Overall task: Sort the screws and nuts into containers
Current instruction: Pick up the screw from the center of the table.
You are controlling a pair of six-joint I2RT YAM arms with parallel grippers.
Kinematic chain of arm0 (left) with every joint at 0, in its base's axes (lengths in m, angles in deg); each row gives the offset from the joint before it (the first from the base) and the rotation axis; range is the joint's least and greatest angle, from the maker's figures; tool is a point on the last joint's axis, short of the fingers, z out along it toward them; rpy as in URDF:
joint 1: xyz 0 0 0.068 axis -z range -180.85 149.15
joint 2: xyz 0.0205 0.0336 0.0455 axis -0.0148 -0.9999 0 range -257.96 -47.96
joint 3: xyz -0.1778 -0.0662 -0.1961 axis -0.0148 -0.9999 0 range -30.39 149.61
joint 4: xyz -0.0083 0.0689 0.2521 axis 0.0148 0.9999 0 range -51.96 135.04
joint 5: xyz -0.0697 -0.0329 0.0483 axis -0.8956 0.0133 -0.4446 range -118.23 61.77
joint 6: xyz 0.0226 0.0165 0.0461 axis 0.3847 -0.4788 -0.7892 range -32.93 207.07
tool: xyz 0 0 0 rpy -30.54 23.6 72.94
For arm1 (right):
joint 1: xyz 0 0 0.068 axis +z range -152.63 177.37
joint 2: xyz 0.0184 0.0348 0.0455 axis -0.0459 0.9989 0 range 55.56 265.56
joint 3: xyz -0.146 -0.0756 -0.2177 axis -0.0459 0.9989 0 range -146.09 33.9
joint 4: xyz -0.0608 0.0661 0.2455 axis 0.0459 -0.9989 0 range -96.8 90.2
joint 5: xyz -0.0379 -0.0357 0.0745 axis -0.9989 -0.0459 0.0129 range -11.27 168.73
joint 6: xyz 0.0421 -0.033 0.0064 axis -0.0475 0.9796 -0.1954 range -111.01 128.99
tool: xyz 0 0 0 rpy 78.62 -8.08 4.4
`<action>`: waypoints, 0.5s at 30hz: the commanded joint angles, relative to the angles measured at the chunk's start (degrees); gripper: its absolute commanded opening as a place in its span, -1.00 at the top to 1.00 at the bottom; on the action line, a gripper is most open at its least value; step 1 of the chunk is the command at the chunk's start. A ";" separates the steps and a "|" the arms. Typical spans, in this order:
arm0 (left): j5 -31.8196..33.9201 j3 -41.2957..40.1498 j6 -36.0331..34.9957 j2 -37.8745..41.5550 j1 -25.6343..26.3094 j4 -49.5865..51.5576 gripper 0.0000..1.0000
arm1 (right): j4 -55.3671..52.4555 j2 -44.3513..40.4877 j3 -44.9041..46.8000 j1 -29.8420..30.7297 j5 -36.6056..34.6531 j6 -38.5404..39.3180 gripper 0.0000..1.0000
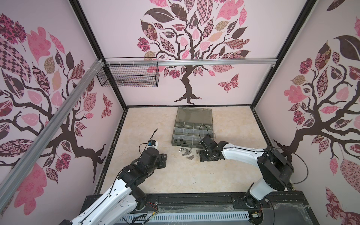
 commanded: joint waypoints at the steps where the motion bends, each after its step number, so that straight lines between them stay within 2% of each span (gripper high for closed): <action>1: -1.27 -1.42 -0.27 0.25 -0.21 -1.75 0.15 | -1.81 1.53 -2.35 0.73 -1.22 -1.04 -0.42; 15: -2.46 -3.33 0.48 2.33 -0.27 -2.10 0.15 | -2.61 6.95 -5.27 2.45 -3.29 -1.69 -0.37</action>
